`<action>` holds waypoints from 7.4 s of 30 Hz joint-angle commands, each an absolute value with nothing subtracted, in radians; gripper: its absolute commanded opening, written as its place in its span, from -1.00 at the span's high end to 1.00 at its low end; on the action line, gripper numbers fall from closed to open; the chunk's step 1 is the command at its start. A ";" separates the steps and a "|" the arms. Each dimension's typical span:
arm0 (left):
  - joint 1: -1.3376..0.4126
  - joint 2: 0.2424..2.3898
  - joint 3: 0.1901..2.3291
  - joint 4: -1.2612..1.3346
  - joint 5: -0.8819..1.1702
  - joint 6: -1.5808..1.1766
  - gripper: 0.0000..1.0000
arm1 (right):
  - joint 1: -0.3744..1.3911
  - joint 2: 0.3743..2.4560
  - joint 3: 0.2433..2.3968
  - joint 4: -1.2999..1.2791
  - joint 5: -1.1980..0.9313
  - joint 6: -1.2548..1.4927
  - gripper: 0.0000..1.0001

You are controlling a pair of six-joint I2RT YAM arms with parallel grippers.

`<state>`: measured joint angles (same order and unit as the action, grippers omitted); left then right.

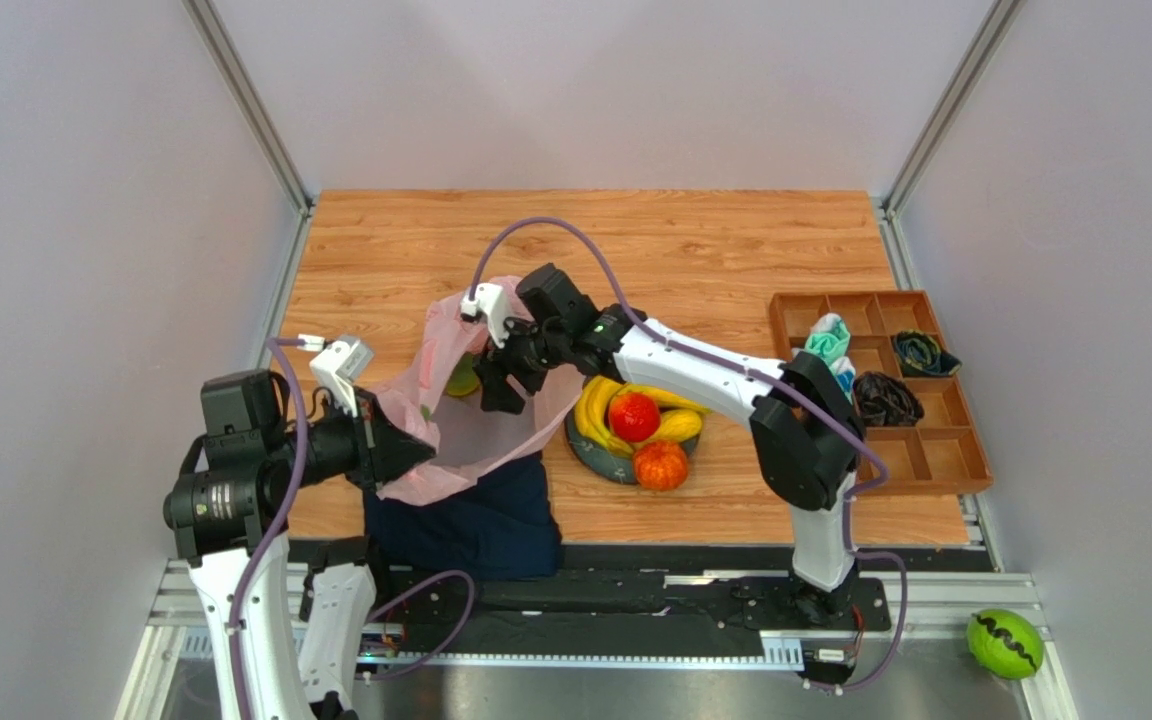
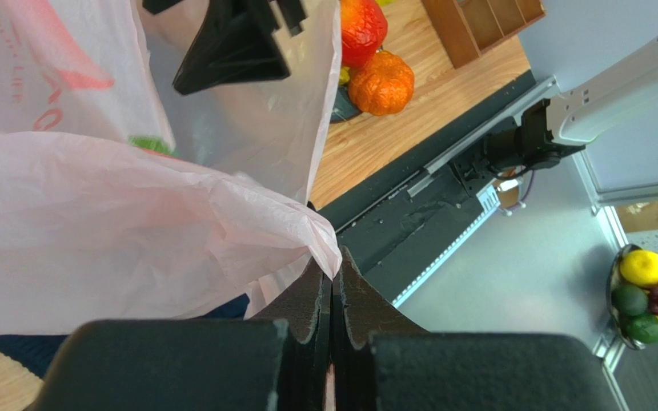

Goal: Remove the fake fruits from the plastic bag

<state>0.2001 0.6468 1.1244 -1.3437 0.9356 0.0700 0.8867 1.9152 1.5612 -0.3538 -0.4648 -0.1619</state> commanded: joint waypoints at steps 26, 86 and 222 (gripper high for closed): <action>0.233 0.700 1.183 -1.528 1.032 0.163 1.00 | 0.989 2.560 2.132 -0.209 -0.168 0.094 -0.09; 0.041 0.690 0.988 -1.307 1.054 0.046 1.00 | 0.899 2.305 1.890 -0.261 0.126 0.075 -0.86; 0.097 1.066 1.190 -0.807 0.798 -0.089 1.00 | 0.439 1.266 1.100 -0.788 -0.374 -0.440 -0.88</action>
